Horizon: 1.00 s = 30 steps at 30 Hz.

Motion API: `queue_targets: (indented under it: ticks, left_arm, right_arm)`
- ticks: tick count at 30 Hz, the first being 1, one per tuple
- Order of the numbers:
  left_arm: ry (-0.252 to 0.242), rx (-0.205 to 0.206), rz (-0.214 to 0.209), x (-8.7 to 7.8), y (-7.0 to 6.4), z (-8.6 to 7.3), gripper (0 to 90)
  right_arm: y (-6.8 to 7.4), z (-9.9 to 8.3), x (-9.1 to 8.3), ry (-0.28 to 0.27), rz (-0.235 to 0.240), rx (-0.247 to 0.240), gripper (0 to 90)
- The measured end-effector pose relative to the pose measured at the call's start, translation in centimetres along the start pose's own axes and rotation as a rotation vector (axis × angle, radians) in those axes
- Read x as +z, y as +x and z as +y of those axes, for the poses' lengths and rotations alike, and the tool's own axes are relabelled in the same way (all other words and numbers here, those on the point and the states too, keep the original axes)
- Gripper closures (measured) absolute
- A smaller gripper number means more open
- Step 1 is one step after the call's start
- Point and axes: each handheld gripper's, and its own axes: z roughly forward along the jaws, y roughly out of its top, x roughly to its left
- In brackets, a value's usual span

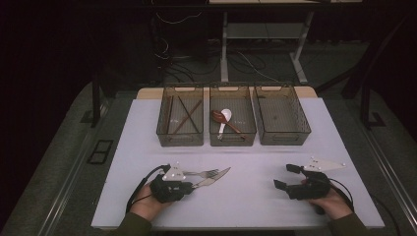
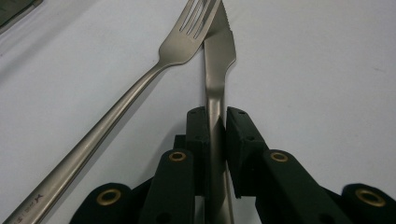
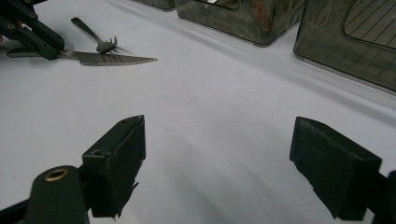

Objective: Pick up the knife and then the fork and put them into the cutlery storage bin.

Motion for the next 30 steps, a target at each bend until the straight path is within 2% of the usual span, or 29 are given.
queue_targets:
  ticks: [12, 14, 16, 20, 30]
  left_arm:
    - [-0.001, 0.002, -0.006, 0.0, 0.1, 0.0, 79.5]
    - [-0.006, 0.001, -0.018, -0.1, 0.0, 0.0, 79.4]
    - [-0.009, 0.010, -0.040, 0.1, -0.2, 0.2, 79.4]
    - [-0.008, 0.046, -0.049, 0.4, -1.0, 0.8, 79.4]
    - [-0.102, 0.057, -0.060, -0.2, -2.0, 2.3, 79.3]
  right_arm:
    - [0.1, 0.0, 0.0, 0.000, 0.002, -0.002, 18.0]
    - [0.0, 0.0, 0.0, -0.002, 0.001, -0.003, 17.9]
    - [0.0, 0.0, 0.0, -0.003, 0.000, -0.002, 18.0]
    - [0.0, 0.0, -0.1, -0.005, 0.000, 0.000, 18.0]
    - [0.1, 0.1, -0.1, -0.006, -0.002, 0.003, 18.0]
